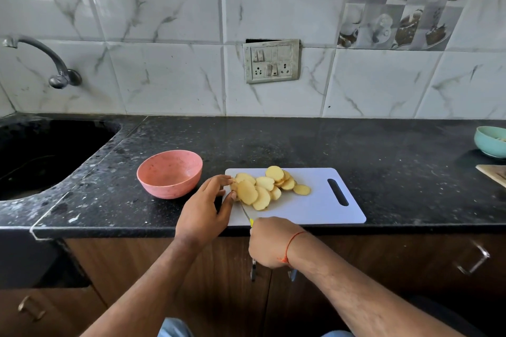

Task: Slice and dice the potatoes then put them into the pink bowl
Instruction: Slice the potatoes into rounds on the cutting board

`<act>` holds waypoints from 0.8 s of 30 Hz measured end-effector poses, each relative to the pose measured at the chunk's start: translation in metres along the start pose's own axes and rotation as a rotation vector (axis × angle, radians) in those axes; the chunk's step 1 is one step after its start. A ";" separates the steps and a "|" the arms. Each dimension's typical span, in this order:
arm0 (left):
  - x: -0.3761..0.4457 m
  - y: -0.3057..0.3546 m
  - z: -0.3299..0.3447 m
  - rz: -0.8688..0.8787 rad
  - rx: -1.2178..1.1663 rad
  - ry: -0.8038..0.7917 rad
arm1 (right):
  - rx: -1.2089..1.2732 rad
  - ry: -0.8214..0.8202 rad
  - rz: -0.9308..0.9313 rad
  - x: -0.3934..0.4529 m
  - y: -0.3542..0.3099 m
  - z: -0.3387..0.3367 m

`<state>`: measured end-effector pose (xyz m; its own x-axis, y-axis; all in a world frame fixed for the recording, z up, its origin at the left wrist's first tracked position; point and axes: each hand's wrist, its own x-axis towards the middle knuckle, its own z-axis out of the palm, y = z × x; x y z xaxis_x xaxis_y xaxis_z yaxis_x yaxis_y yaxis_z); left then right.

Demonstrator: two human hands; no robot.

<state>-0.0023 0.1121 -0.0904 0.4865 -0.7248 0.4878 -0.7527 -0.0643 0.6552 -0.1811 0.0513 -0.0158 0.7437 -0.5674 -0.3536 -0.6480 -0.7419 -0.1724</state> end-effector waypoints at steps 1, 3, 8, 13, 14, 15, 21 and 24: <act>0.000 0.000 0.000 -0.002 -0.007 0.000 | -0.001 0.008 -0.015 -0.003 0.004 0.002; 0.000 -0.001 0.001 -0.008 -0.019 -0.004 | 0.034 0.025 0.000 -0.013 0.009 0.005; -0.001 0.000 -0.003 -0.012 -0.050 -0.024 | 0.105 0.082 0.033 -0.020 0.028 0.004; 0.001 -0.002 -0.005 -0.035 -0.065 -0.047 | 0.184 0.153 0.028 -0.016 0.051 -0.008; 0.002 -0.003 -0.005 -0.046 -0.082 -0.047 | 0.212 0.172 0.035 -0.016 0.056 -0.012; 0.002 -0.004 -0.006 -0.059 -0.098 -0.047 | 0.233 0.192 0.037 -0.015 0.060 -0.014; 0.005 -0.005 -0.007 -0.113 -0.114 -0.062 | 0.330 0.291 0.019 -0.012 0.066 -0.010; 0.007 -0.005 -0.005 -0.114 -0.035 -0.083 | 0.360 0.290 0.012 -0.007 0.063 0.001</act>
<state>0.0072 0.1112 -0.0877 0.5286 -0.7684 0.3608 -0.6783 -0.1267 0.7238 -0.2271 0.0088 -0.0257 0.7175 -0.6901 -0.0943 -0.6348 -0.5922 -0.4962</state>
